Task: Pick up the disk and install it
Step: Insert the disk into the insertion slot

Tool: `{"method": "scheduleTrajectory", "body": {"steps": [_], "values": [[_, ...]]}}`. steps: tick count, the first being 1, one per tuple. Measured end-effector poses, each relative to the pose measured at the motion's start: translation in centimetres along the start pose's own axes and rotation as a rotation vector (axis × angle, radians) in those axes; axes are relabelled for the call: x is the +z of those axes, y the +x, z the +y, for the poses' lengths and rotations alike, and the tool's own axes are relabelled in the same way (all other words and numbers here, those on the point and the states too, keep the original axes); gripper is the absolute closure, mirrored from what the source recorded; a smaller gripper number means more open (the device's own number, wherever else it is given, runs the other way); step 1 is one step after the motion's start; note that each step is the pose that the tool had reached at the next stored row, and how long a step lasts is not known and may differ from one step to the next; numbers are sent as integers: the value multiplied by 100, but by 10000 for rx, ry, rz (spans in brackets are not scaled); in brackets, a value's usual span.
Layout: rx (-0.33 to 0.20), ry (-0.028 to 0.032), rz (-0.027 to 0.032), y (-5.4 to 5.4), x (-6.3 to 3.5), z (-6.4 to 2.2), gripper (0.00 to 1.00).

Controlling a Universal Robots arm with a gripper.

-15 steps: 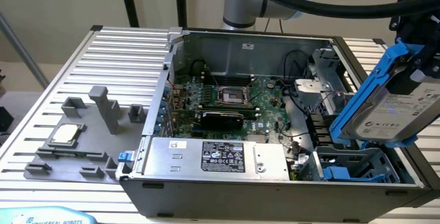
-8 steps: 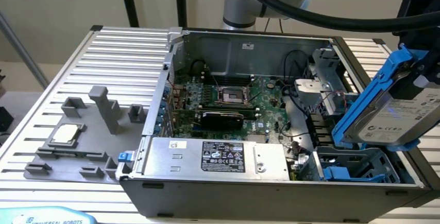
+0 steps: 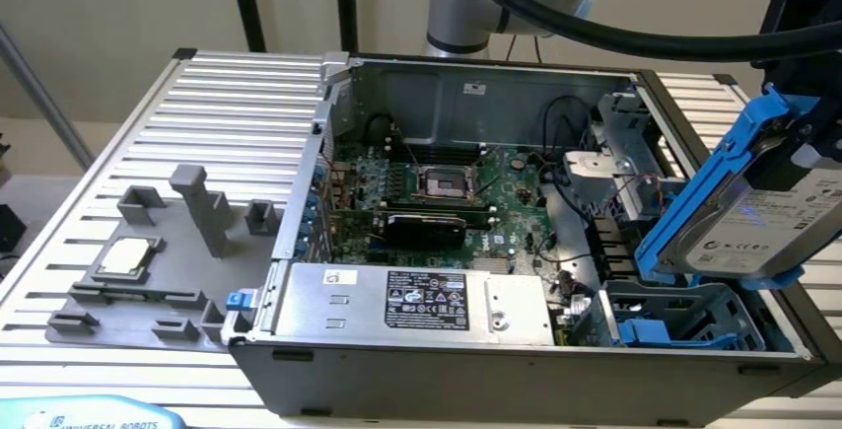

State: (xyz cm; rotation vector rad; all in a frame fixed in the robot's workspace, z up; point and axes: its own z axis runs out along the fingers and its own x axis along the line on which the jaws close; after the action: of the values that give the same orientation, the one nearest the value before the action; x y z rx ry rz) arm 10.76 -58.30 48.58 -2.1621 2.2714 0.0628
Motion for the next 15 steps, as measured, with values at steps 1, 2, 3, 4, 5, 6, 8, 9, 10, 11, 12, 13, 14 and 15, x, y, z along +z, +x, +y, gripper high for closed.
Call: {"method": "scheduleTrajectory", "body": {"steps": [1,2,3,4,5,6,8,9,10,11,12,13,14,15], "values": [[0,0,0,0,0,0,67],[0,0,-1,0,0,0,67],[0,0,0,0,1,0,67],[0,0,1,0,6,0,67],[-5,1,0,1,17,0,67],[-22,0,-1,1,32,-1,67],[-91,-2,1,3,68,0,67],[-132,-3,4,3,87,1,67],[-163,-4,4,4,105,1,67],[-190,-5,3,4,124,1,67],[-210,-5,5,5,141,1,67],[-217,-6,5,5,160,2,67],[-217,-7,4,6,178,2,67],[-218,-6,5,6,191,3,67]]}}
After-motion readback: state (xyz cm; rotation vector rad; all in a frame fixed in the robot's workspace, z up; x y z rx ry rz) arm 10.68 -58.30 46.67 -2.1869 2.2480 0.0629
